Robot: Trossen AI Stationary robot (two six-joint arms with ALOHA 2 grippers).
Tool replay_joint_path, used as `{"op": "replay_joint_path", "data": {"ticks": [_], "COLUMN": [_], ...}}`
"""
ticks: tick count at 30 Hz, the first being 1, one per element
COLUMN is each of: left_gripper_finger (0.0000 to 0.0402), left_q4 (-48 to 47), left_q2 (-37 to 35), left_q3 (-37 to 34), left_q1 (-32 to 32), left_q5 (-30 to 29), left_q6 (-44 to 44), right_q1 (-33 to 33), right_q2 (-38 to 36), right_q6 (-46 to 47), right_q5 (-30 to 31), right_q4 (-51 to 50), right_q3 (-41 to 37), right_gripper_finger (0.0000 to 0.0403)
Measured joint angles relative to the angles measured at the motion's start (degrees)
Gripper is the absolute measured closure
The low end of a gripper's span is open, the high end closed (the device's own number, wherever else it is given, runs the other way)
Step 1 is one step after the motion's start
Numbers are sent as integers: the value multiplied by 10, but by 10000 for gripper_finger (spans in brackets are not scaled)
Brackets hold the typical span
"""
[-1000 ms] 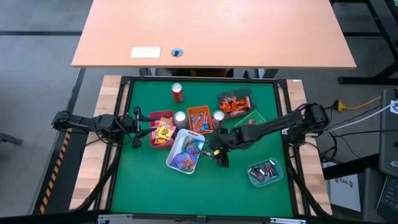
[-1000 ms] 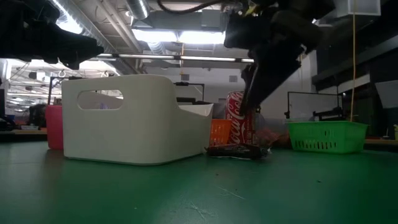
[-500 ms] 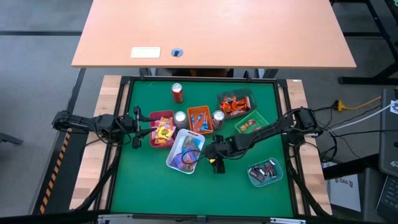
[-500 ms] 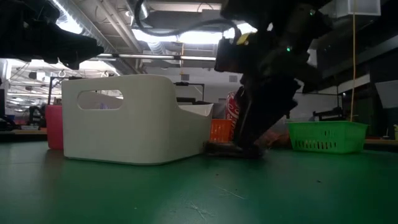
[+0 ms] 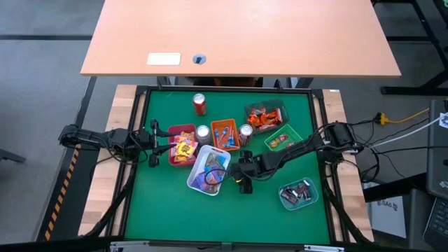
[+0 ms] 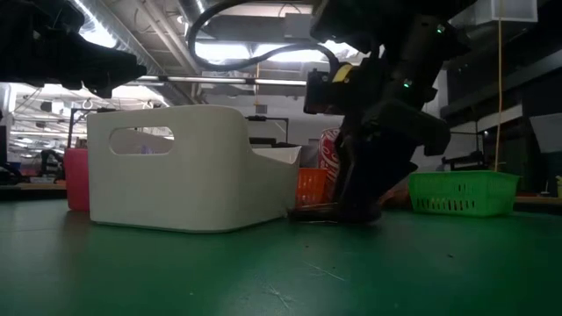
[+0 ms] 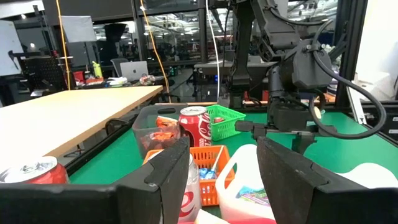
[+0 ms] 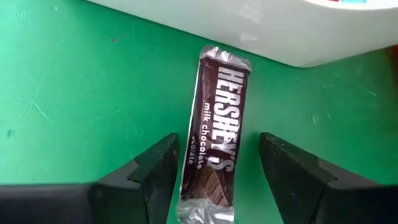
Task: Sort candy
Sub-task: Put the brown chocolate into the blue bin
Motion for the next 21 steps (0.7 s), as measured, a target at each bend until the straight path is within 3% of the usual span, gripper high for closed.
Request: {"op": "replay_joint_path", "data": {"ticks": [4,14,21], "left_gripper_finger": [224,224,224], "left_q4": [0,0,0], "left_q2": [0,0,0], "left_q3": [0,0,0], "left_q1": [0,0,0], "left_q5": [0,0,0], "left_q6": [0,0,0], "right_q1": [0,1,0], "right_q2": [0,0,0], "right_q6": [0,0,-1], "right_q5": [-6,-12,-29], "right_q4": [-1,-4,-3], "right_q3": [0,0,0], "right_gripper_finger": [188,285,323]}}
